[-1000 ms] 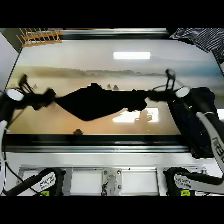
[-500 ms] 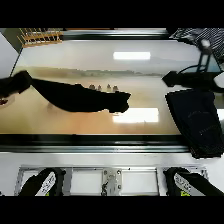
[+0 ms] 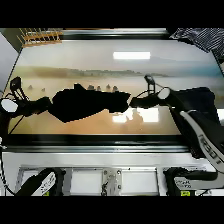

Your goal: Fold the clothes and pants, and hang the long-sleeved shirts on hangers.

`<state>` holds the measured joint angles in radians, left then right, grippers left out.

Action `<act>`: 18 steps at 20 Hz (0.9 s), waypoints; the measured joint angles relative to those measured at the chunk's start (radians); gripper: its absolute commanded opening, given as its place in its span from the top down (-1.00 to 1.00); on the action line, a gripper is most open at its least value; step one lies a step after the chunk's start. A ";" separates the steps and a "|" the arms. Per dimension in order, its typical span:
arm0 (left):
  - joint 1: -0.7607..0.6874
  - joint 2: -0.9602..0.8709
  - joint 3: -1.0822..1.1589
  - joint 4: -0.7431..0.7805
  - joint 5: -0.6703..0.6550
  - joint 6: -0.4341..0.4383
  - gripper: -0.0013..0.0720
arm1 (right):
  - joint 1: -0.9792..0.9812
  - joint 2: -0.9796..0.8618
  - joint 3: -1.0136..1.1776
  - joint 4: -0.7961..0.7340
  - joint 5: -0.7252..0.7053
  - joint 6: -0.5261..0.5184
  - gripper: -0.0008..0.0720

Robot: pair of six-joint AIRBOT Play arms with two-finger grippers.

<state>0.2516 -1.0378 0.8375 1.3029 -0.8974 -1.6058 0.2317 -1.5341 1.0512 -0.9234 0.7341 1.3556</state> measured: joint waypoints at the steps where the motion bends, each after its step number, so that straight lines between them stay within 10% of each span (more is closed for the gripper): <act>1: 0.000 -0.005 -0.004 0.002 0.003 0.000 0.95 | 0.018 -0.032 -0.001 0.027 -0.025 0.003 -0.26; 5: 0.000 -0.014 -0.012 0.004 0.008 0.000 0.95 | 0.055 -0.105 0.013 0.104 -0.092 0.004 -0.19; 7: 0.000 -0.015 -0.014 0.005 0.012 0.000 0.95 | 0.064 -0.125 0.022 0.113 -0.115 0.005 0.95; 18: 0.062 0.254 0.239 0.006 0.022 0.000 0.95 | -0.109 0.258 0.403 -0.304 0.110 0.003 0.95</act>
<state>0.3134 -0.7837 1.0763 1.3090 -0.8757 -1.6054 0.1226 -1.2758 1.4544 -1.2278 0.8440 1.3586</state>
